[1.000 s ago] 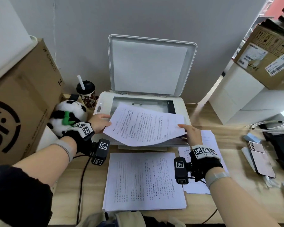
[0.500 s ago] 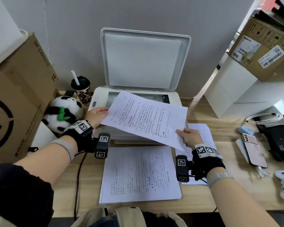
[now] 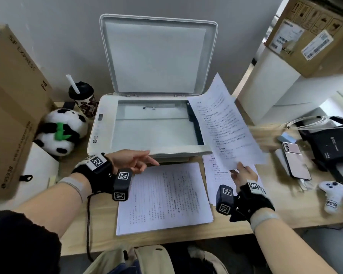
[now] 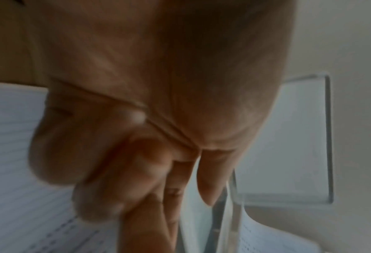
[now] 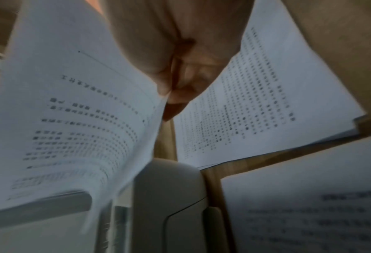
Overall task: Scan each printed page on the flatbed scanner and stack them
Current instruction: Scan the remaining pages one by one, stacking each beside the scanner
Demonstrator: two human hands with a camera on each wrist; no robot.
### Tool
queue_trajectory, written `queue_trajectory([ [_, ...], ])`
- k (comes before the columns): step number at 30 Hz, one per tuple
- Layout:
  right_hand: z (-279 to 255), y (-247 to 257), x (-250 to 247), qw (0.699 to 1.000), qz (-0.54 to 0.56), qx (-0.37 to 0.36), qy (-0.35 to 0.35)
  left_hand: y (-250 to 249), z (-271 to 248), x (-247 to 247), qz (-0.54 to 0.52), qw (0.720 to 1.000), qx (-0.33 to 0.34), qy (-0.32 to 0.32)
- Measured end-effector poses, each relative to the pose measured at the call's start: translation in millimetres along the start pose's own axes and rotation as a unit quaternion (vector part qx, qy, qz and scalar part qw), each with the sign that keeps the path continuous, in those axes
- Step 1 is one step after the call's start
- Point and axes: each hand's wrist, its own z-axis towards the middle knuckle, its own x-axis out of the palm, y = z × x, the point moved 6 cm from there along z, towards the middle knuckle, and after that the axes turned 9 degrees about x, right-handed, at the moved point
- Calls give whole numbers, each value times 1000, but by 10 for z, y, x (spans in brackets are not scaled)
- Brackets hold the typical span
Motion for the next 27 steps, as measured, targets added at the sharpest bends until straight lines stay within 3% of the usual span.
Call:
queue_trajectory([
  [4,108,-318,-288,998,-33,37,-47,189,71,169,66,997,-45,19],
  [7,41,-507,-416,992,-48,61,-100,307,102,161,67,996,-62,-5],
  [12,140,-712,-441,993,-52,83,-65,467,120,155,64,993,-78,-68],
  [16,59,-750,-451,987,-114,76,-86,525,148,191,70,991,-83,-81],
  [20,133,-826,-537,975,-166,119,-82,581,172,118,55,986,-88,-133],
  [24,74,-803,-629,948,-196,142,-207,680,154,20,39,981,-98,-165],
  [27,42,-734,-501,949,-204,110,-215,758,121,-63,30,975,-115,-188],
])
